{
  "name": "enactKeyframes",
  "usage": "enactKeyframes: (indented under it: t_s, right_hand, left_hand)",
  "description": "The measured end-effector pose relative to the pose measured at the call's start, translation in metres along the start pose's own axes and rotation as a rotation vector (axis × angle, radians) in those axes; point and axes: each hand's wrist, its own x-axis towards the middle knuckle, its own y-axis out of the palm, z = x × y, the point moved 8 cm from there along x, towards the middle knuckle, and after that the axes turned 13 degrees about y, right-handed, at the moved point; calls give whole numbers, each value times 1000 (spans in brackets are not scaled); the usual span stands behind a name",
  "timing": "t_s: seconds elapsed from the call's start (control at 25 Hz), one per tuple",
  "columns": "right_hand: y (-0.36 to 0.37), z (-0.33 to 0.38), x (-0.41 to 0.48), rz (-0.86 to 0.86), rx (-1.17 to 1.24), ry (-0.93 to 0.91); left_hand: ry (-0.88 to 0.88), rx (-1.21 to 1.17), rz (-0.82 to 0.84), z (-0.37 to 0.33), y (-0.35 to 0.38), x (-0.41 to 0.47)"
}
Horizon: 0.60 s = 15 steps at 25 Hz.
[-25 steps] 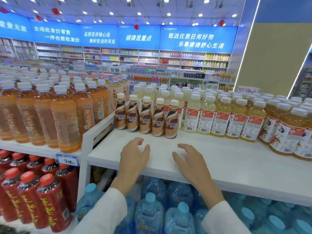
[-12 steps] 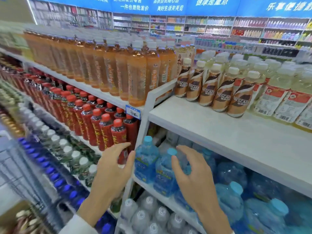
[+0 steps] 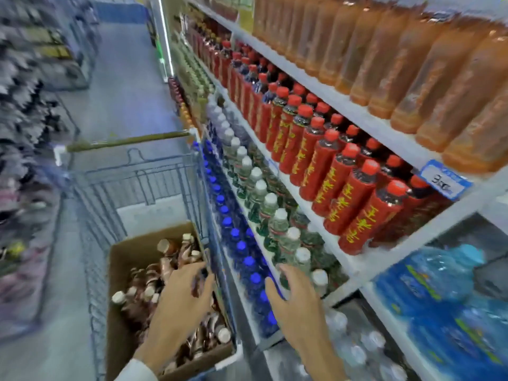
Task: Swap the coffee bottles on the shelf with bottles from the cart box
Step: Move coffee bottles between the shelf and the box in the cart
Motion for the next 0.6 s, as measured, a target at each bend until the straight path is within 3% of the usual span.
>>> enactKeyframes:
  t_s: [0.2,0.28,0.44,0.6]
  right_hand:
    - [138,52,36,259,-109,69]
    - [173,64,45,285,-173,88]
    - [220,79,54,349,-224,95]
    - [260,65,66,431,-243,147]
  left_hand:
    - [-332,25,6,138,-34,-36]
    - [-438,-5,29,177,-35,-49]
    - [-565,-68,90,231,-17,-52]
    - [-615,-258,254,261,49,-21]
